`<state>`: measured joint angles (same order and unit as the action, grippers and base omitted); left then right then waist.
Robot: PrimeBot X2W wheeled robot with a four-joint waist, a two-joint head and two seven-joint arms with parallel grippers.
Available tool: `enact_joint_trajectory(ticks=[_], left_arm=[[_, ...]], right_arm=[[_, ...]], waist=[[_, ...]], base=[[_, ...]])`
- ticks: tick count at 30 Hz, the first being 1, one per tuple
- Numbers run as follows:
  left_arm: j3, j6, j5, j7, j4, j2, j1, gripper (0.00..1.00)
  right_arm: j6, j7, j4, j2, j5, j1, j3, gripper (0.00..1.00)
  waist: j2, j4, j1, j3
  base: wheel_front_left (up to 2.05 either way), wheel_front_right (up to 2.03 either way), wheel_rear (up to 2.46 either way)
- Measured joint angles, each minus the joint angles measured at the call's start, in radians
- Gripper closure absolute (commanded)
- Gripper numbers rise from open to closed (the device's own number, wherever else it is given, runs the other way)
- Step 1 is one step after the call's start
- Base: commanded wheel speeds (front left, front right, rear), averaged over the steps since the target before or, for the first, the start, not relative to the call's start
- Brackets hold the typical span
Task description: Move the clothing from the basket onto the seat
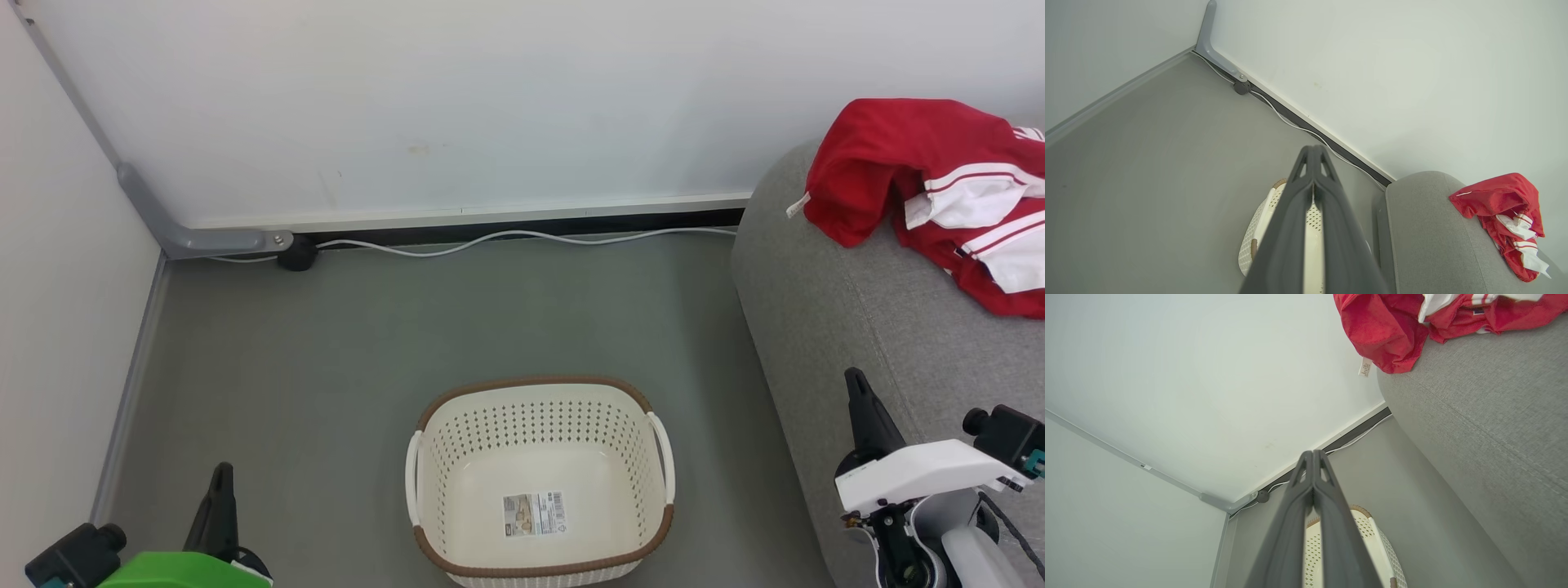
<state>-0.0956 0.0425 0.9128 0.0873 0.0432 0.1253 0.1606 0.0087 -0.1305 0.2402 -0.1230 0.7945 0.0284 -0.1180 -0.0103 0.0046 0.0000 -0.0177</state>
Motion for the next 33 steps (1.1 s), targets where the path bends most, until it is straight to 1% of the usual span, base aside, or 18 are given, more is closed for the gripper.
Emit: enact_joint_trajectory(ticks=[9,13,21,25,33], left_arm=[[0.019,-0.019,0.086,-0.025,0.026,-0.007,-0.026,1.00],[0.026,-0.030,0.138,-0.034,0.040,-0.010,-0.030,1.00],[0.041,-0.046,0.216,-0.053,0.063,-0.018,-0.058,1.00],[0.048,-0.052,0.258,-0.062,0.075,-0.019,-0.062,1.00],[0.062,-0.070,0.335,-0.078,0.100,-0.025,-0.090,1.00]], right_arm=[[0.016,0.030,0.006,0.012,0.106,-0.008,0.033,1.00],[0.018,0.048,0.008,0.016,0.153,-0.011,0.048,1.00],[0.035,0.075,0.012,0.028,0.252,-0.024,0.077,1.00],[0.035,0.086,0.015,0.029,0.285,-0.025,0.088,1.00],[0.053,0.114,0.021,0.038,0.383,-0.041,0.118,1.00]], waist=[[0.0000,-0.001,0.0000,0.003],[0.0000,-0.001,0.0000,0.004],[0.0000,-0.002,0.0000,0.007],[0.0000,-0.002,0.0000,0.008],[0.0000,-0.002,0.0000,0.010]], base=[[0.00,0.00,0.00],[0.00,0.00,0.00],[0.00,0.00,0.00],[0.00,0.00,0.00],[0.00,0.00,0.00]])
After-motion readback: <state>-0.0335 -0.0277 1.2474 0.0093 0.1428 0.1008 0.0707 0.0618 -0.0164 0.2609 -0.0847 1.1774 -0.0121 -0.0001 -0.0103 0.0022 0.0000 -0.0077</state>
